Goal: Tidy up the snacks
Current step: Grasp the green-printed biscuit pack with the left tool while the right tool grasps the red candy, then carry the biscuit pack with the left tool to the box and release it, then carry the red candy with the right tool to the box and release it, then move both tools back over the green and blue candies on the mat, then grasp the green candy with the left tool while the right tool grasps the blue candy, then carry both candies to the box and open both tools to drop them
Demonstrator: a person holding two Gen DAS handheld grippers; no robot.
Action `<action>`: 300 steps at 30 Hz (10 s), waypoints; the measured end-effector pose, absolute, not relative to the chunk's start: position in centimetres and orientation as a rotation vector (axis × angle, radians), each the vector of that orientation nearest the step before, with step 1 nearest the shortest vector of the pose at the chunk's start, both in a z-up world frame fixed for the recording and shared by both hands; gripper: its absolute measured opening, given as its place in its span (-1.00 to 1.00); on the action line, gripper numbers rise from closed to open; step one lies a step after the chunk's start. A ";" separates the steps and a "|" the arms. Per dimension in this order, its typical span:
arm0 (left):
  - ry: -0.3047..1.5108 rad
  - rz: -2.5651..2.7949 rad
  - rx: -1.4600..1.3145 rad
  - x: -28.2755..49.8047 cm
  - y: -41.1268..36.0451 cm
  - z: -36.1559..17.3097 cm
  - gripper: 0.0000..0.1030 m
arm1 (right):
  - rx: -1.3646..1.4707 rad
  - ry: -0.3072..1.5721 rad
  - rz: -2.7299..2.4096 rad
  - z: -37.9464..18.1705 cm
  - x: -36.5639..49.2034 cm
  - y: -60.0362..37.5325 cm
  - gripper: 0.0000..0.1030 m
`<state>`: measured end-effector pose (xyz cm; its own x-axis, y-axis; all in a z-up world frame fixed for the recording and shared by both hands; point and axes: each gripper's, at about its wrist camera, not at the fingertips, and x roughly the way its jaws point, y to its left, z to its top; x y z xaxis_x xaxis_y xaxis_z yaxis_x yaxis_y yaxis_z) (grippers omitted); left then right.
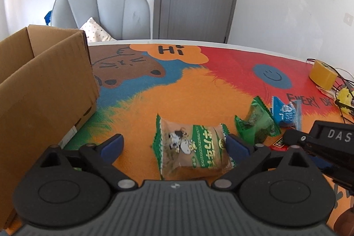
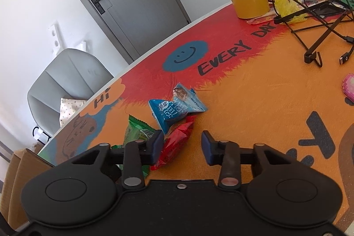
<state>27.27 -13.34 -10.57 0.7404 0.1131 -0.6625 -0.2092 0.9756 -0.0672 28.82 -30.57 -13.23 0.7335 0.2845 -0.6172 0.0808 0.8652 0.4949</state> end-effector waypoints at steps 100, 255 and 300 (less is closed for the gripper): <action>0.409 0.499 -0.358 8.2 10.3 0.8 0.58 | 0.341 0.620 0.408 -1.7 19.9 -16.1 -0.60; 0.673 0.126 -0.100 29.2 -12.0 -5.3 -0.31 | 0.429 0.699 0.249 -10.1 30.3 -30.5 -0.42; 0.499 0.231 -0.204 17.2 5.3 3.0 -0.31 | 0.328 0.579 0.486 -1.4 23.0 -15.3 -0.41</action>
